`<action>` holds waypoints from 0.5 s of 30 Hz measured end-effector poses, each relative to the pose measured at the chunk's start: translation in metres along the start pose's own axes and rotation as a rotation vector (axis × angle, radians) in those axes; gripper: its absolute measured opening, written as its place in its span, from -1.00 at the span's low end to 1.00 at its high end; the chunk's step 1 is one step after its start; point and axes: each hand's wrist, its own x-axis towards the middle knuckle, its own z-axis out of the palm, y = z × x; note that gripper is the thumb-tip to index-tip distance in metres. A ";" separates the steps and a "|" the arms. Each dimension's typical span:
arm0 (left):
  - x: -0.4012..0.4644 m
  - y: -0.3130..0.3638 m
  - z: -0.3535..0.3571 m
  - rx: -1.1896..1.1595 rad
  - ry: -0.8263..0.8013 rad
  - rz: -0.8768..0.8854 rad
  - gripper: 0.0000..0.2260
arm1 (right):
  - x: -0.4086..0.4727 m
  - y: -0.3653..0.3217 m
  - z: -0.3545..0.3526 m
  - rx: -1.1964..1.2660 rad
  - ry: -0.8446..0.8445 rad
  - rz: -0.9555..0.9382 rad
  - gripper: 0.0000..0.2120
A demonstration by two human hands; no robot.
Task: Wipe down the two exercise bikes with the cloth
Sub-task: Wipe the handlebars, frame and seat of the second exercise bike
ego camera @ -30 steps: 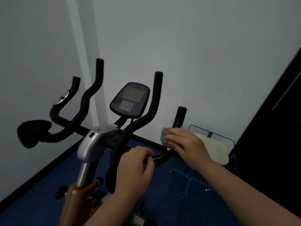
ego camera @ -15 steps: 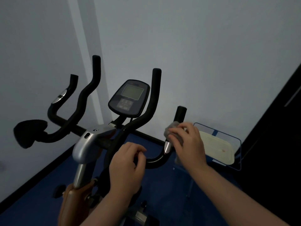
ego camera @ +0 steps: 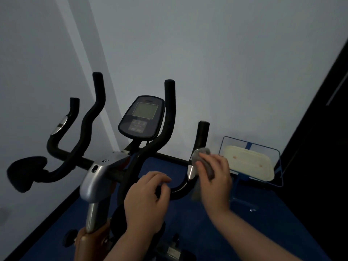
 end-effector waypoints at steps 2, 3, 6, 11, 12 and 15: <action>0.001 -0.001 0.000 -0.008 -0.001 0.013 -0.81 | -0.021 -0.002 0.009 0.075 0.098 0.102 -0.76; 0.001 -0.001 0.000 -0.009 -0.004 0.018 -0.79 | -0.022 -0.004 0.013 0.098 0.124 0.121 -0.76; 0.003 -0.001 0.001 -0.020 -0.005 0.028 -0.78 | 0.019 -0.009 0.019 0.084 0.148 0.144 -0.76; 0.001 -0.001 0.001 -0.028 0.002 0.037 -0.79 | 0.085 -0.022 0.022 0.083 0.218 0.152 -0.73; 0.001 -0.001 0.001 -0.029 0.003 0.039 -0.80 | 0.079 -0.021 0.023 0.069 0.222 0.137 -0.74; 0.002 -0.003 0.002 -0.040 0.012 0.048 -0.81 | 0.040 -0.006 0.024 -0.064 0.193 0.015 -0.78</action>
